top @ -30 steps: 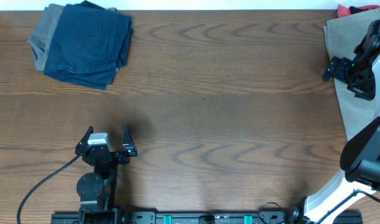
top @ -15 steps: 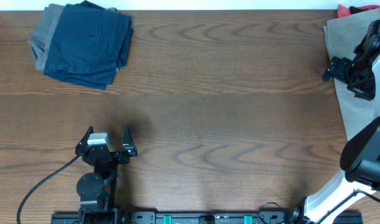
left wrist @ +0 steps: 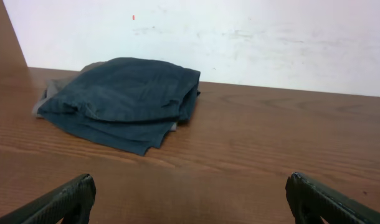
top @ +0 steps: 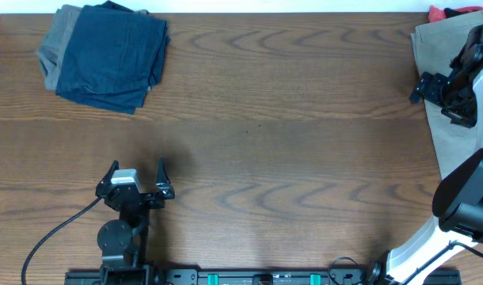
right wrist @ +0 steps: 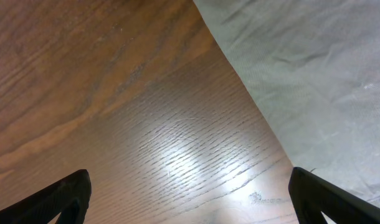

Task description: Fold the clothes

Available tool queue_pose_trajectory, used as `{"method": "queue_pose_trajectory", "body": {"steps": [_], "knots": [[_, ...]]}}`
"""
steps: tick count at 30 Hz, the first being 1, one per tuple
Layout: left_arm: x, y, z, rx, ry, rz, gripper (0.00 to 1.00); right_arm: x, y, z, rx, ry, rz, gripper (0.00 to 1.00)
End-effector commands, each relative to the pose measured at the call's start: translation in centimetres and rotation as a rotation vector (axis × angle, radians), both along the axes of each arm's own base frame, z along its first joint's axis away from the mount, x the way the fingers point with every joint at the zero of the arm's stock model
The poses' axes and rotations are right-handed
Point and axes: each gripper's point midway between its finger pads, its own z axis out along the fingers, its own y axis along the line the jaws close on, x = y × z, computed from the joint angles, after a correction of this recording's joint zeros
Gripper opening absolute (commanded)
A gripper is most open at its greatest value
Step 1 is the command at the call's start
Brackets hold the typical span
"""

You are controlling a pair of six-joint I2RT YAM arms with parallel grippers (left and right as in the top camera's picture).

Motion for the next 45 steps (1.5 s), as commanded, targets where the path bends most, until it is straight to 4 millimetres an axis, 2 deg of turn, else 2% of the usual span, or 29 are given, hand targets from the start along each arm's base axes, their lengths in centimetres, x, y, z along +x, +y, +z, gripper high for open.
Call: {"method": "queue_pose_trajectory", "body": {"steps": [1, 5, 8, 14, 18, 22, 25, 27, 29, 37, 41, 45], "knots": [[-0.1, 0.2, -1.5, -0.002, 0.048, 0.009, 0.98, 0.5, 0.8, 1.4, -0.016, -0.033, 0.012, 0.99], [-0.1, 0.2, -1.5, -0.002, 0.048, 0.009, 0.98, 1.0, 3.2, 3.3, -0.029, -0.081, 0.072, 0.99], [-0.1, 0.2, -1.5, -0.002, 0.048, 0.009, 0.98, 1.3, 6.1, 5.9, -0.044, -0.146, 0.143, 0.99], [-0.1, 0.2, -1.5, -0.002, 0.048, 0.009, 0.98, 0.2, 14.1, 12.6, -0.057, -0.328, 0.339, 0.99], [-0.1, 0.2, -1.5, -0.002, 0.048, 0.009, 0.98, -2.1, 20.0, 16.9, -0.040, -0.453, 0.496, 0.99], [-0.1, 0.2, -1.5, -0.002, 0.048, 0.009, 0.98, -5.7, 25.3, 20.5, -0.001, -0.569, 0.656, 0.99], [-0.1, 0.2, -1.5, -0.002, 0.048, 0.009, 0.98, -8.3, 27.7, 22.7, 0.031, -0.642, 0.743, 0.99], [-0.1, 0.2, -1.5, -0.002, 0.048, 0.009, 0.98, -9.8, 28.3, 23.9, 0.045, -0.682, 0.775, 0.99], [-0.1, 0.2, -1.5, -0.002, 0.048, 0.009, 0.98, -10.8, 27.9, 24.7, 0.048, -0.704, 0.777, 0.99], [-0.1, 0.2, -1.5, -0.002, 0.048, 0.009, 0.98, -13.4, 24.3, 26.1, 0.053, -0.757, 0.696, 0.99], [-0.1, 0.2, -1.5, -0.002, 0.048, 0.009, 0.98, -14.5, 21.9, 24.5, 0.027, -0.761, 0.627, 0.99], [-0.1, 0.2, -1.5, -0.002, 0.048, 0.009, 0.98, -15.1, 20.6, 22.5, 0.018, -0.827, 0.580, 0.99]]}}
